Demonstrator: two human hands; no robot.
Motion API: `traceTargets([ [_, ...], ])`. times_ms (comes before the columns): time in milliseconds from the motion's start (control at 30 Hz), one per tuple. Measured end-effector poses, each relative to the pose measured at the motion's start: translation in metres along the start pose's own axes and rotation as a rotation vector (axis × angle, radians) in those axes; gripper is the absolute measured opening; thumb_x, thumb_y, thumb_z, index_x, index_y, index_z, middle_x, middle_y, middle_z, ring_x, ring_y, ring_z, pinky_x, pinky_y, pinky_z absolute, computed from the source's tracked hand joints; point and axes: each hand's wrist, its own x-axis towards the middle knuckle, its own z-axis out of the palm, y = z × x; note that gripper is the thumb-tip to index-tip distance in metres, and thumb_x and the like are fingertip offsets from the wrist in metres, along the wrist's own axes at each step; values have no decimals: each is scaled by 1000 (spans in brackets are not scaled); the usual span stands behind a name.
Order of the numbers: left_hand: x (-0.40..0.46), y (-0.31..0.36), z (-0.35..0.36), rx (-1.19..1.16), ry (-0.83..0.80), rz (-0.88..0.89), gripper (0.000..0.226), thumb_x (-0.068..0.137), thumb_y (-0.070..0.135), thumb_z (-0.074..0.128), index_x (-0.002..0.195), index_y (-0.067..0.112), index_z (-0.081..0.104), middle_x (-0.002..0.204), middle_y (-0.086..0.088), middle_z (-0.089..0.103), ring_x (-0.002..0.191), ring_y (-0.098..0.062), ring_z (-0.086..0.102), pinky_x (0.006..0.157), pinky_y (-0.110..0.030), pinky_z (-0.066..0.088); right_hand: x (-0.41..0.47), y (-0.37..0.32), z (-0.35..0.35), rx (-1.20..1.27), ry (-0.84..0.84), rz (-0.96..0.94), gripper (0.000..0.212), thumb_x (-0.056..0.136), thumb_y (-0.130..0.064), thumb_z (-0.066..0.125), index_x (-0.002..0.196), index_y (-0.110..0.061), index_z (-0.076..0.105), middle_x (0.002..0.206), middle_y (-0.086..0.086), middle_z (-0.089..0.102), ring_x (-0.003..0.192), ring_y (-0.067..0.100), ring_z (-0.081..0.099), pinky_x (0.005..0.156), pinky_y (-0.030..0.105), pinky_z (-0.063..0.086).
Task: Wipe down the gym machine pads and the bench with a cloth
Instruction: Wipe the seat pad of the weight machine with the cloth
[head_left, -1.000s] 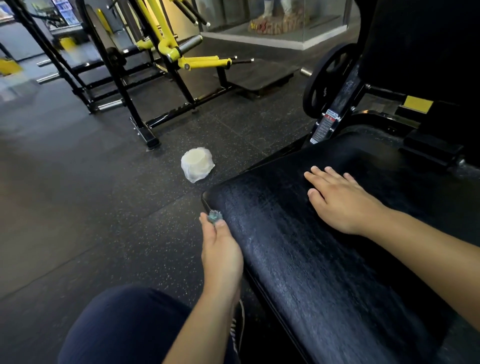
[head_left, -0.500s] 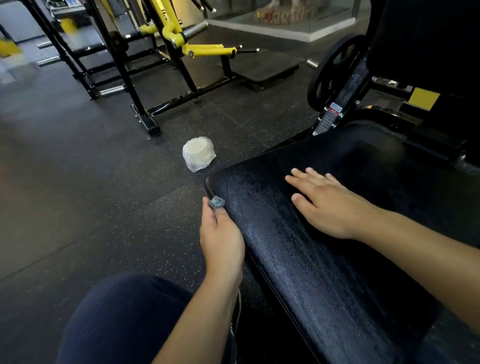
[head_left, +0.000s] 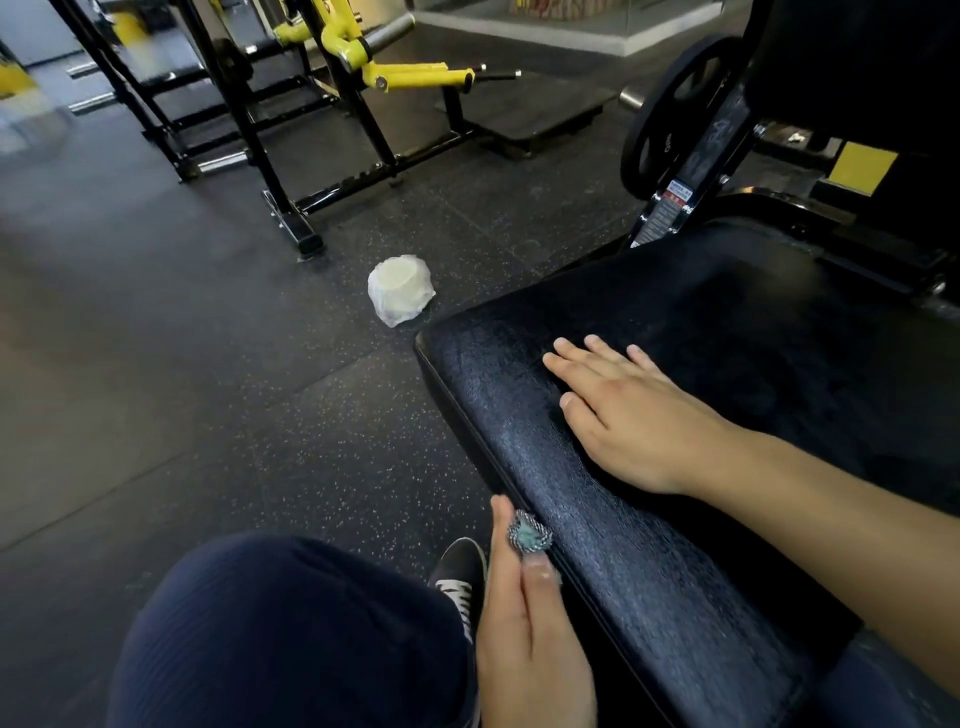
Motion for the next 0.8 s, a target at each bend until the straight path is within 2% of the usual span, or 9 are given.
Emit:
traceTargets([
  [67, 28, 11, 1, -101, -12, -34, 41, 108, 34, 46, 137, 63, 50, 124, 40, 61, 104, 27, 55, 87, -4, 42, 0, -2, 0, 1, 2, 1, 58, 109, -43, 21, 165, -33, 11, 172, -16, 0, 158, 7, -8, 129, 38, -7],
  [133, 69, 29, 4, -195, 48, 20, 36, 109, 39, 44, 142, 49, 54, 122, 25, 68, 94, 19, 62, 83, -9, 47, 0, -3, 0, 5, 4, 1, 58, 110, -42, 21, 165, -32, 11, 172, -15, 1, 158, 8, -7, 129, 39, -6],
  [267, 100, 48, 17, -127, 115, 75, 47, 104, 54, 40, 149, 43, 49, 147, 25, 54, 135, 3, 49, 119, -33, 38, -1, -3, 0, 4, 2, 0, 57, 110, -41, 21, 166, -30, 12, 173, -13, 2, 159, 10, -6, 129, 41, -4],
  [367, 74, 40, 15, -80, 36, 72, 47, 110, 40, 40, 156, 48, 35, 157, 32, 34, 141, 10, 32, 120, -22, 22, -1, -2, 2, 6, 15, 1, 57, 110, -41, 22, 165, -31, 12, 173, -14, 2, 159, 10, -6, 129, 41, -4],
  [533, 35, 25, 10, -75, -44, 5, 48, 109, 40, 40, 147, 66, 25, 116, 54, 37, 109, 34, 42, 87, 5, 28, 1, -1, 4, 5, 30, -8, 57, 110, -42, 21, 165, -31, 13, 173, -13, 4, 159, 11, -5, 129, 41, -3],
  [633, -2, 10, 7, -39, -31, 0, 48, 106, 41, 43, 142, 72, 32, 134, 46, 46, 120, 21, 49, 101, -6, 32, 0, -2, 3, 2, 18, -6, 57, 110, -41, 21, 165, -30, 12, 173, -13, 3, 159, 11, -5, 129, 42, -3],
  [667, -15, 3, 9, -28, -9, 2, 50, 106, 35, 47, 141, 70, 37, 130, 43, 55, 115, 19, 55, 98, -6, 37, 0, -3, 2, -2, 10, -3, 57, 110, -40, 21, 166, -30, 12, 173, -12, 2, 159, 11, -6, 129, 43, -3],
  [733, -32, -8, 6, 7, -27, -6, 55, 105, 18, 52, 140, 61, 48, 93, 37, 70, 79, 16, 63, 73, -1, 43, -1, -4, -1, -6, -3, 3, 57, 110, -40, 20, 166, -30, 11, 173, -12, 1, 159, 12, -6, 129, 43, -3],
  [800, -29, -1, 0, 13, -95, -50, 59, 106, 11, 50, 139, 59, 49, 63, 23, 62, 56, 5, 56, 57, -5, 40, -1, -5, -3, -10, -10, 7, 57, 110, -39, 20, 166, -29, 11, 173, -12, 1, 159, 12, -6, 130, 43, -3],
])
